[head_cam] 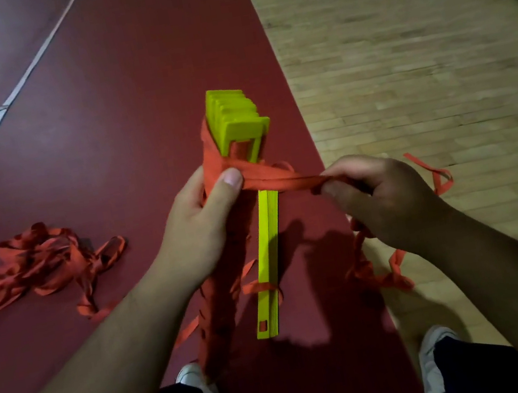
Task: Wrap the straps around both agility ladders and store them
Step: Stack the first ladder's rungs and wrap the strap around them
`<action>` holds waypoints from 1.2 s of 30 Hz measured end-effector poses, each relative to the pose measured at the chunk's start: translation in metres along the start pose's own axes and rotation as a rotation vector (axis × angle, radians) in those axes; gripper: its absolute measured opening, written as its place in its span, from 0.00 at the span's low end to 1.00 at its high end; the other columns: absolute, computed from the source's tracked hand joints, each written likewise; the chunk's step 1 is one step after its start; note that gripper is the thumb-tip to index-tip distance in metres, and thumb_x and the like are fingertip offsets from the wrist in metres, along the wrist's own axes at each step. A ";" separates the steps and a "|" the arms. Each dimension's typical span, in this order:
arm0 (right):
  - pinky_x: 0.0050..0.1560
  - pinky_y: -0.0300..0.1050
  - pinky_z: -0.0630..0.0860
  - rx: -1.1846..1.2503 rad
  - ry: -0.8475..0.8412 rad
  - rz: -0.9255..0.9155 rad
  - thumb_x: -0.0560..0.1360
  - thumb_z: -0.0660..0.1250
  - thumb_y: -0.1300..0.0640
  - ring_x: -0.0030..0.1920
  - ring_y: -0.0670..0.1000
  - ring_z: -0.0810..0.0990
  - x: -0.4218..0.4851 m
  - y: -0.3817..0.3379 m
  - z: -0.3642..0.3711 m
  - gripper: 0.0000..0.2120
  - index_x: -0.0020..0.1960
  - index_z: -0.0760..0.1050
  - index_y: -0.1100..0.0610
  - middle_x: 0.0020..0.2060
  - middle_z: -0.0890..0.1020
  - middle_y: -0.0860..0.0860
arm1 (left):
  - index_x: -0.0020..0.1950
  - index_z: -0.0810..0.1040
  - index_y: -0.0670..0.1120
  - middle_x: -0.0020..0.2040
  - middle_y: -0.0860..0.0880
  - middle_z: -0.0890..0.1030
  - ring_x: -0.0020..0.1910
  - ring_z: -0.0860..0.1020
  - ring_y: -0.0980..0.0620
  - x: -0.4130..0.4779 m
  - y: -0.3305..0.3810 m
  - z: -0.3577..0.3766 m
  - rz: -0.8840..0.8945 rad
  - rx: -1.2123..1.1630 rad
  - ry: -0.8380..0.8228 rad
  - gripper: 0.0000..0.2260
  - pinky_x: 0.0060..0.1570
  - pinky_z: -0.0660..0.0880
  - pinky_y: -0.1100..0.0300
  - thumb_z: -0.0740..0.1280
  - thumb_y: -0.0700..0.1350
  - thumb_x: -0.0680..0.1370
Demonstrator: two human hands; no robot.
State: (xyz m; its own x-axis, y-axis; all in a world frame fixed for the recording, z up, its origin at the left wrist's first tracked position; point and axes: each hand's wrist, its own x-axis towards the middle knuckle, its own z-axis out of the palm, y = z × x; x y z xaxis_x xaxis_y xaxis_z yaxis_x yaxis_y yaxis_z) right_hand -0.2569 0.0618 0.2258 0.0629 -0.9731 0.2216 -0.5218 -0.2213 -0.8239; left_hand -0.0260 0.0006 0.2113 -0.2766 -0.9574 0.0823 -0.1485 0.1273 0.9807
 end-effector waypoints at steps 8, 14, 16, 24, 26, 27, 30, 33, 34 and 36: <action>0.42 0.49 0.77 -0.231 0.080 -0.192 0.70 0.72 0.56 0.44 0.47 0.81 -0.006 0.010 0.013 0.08 0.44 0.74 0.47 0.45 0.84 0.47 | 0.55 0.81 0.50 0.52 0.48 0.85 0.56 0.82 0.47 0.006 -0.008 -0.003 -0.105 0.050 0.123 0.27 0.60 0.76 0.43 0.62 0.70 0.71; 0.36 0.47 0.72 0.352 -0.290 0.093 0.69 0.71 0.52 0.34 0.55 0.76 -0.009 -0.009 0.016 0.03 0.39 0.81 0.51 0.39 0.84 0.59 | 0.51 0.81 0.51 0.47 0.46 0.85 0.49 0.83 0.44 0.011 -0.010 -0.008 -0.145 0.068 0.099 0.25 0.57 0.77 0.41 0.63 0.71 0.70; 0.32 0.49 0.70 0.533 -0.365 0.166 0.68 0.68 0.54 0.31 0.58 0.75 -0.008 -0.010 0.013 0.05 0.39 0.81 0.54 0.37 0.85 0.56 | 0.49 0.81 0.53 0.45 0.52 0.84 0.46 0.82 0.51 0.013 -0.012 -0.013 -0.156 0.089 0.110 0.24 0.56 0.77 0.45 0.63 0.71 0.70; 0.33 0.44 0.79 0.544 -0.533 0.294 0.73 0.70 0.62 0.31 0.54 0.84 -0.012 -0.003 0.015 0.07 0.38 0.80 0.53 0.34 0.85 0.60 | 0.46 0.82 0.55 0.41 0.55 0.82 0.41 0.78 0.52 0.023 -0.018 -0.028 -0.187 0.063 0.227 0.22 0.54 0.77 0.43 0.64 0.72 0.70; 0.37 0.48 0.79 0.612 -0.522 0.327 0.73 0.69 0.56 0.35 0.63 0.84 -0.012 -0.003 0.017 0.07 0.41 0.78 0.60 0.36 0.84 0.63 | 0.48 0.82 0.54 0.41 0.55 0.82 0.42 0.78 0.53 0.024 -0.018 -0.029 -0.174 0.073 0.234 0.24 0.52 0.77 0.46 0.63 0.72 0.70; 0.40 0.49 0.80 0.656 -0.490 0.340 0.73 0.65 0.54 0.39 0.68 0.83 -0.012 -0.006 0.018 0.12 0.41 0.78 0.64 0.39 0.84 0.66 | 0.48 0.82 0.53 0.43 0.55 0.83 0.43 0.78 0.55 0.024 -0.018 -0.029 -0.164 0.079 0.232 0.24 0.53 0.76 0.48 0.63 0.71 0.70; 0.40 0.48 0.81 0.830 -0.294 0.417 0.76 0.59 0.52 0.40 0.68 0.83 -0.011 -0.013 0.018 0.18 0.35 0.80 0.59 0.40 0.83 0.69 | 0.48 0.83 0.54 0.44 0.57 0.84 0.44 0.78 0.58 0.023 -0.016 -0.031 -0.142 0.064 0.240 0.22 0.52 0.75 0.52 0.63 0.69 0.71; 0.38 0.54 0.79 0.522 -0.134 0.406 0.79 0.64 0.52 0.33 0.61 0.80 -0.009 -0.006 0.017 0.16 0.39 0.79 0.62 0.34 0.82 0.63 | 0.49 0.84 0.55 0.49 0.55 0.85 0.48 0.80 0.56 0.024 -0.013 -0.034 -0.145 0.008 0.269 0.20 0.57 0.76 0.50 0.64 0.69 0.72; 0.36 0.50 0.78 0.449 -0.078 0.409 0.79 0.66 0.55 0.30 0.57 0.78 -0.007 -0.002 0.016 0.11 0.44 0.78 0.62 0.32 0.81 0.60 | 0.49 0.84 0.55 0.51 0.53 0.85 0.51 0.81 0.53 0.024 -0.013 -0.035 -0.150 -0.015 0.267 0.21 0.60 0.76 0.47 0.64 0.69 0.71; 0.31 0.41 0.74 0.381 -0.057 0.422 0.77 0.68 0.59 0.29 0.49 0.77 -0.005 0.000 0.016 0.05 0.53 0.76 0.58 0.32 0.81 0.53 | 0.48 0.84 0.56 0.53 0.50 0.85 0.53 0.81 0.50 0.024 -0.012 -0.034 -0.149 -0.039 0.247 0.20 0.63 0.75 0.43 0.65 0.69 0.70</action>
State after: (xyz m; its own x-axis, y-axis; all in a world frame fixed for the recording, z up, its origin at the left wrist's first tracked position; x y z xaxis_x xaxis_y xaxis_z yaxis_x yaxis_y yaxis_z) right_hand -0.2441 0.0659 0.2161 -0.0332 -0.9818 -0.1869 -0.1682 0.1898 -0.9673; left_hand 0.0018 -0.0324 0.2075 -0.0143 -0.9995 -0.0270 -0.1318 -0.0249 0.9910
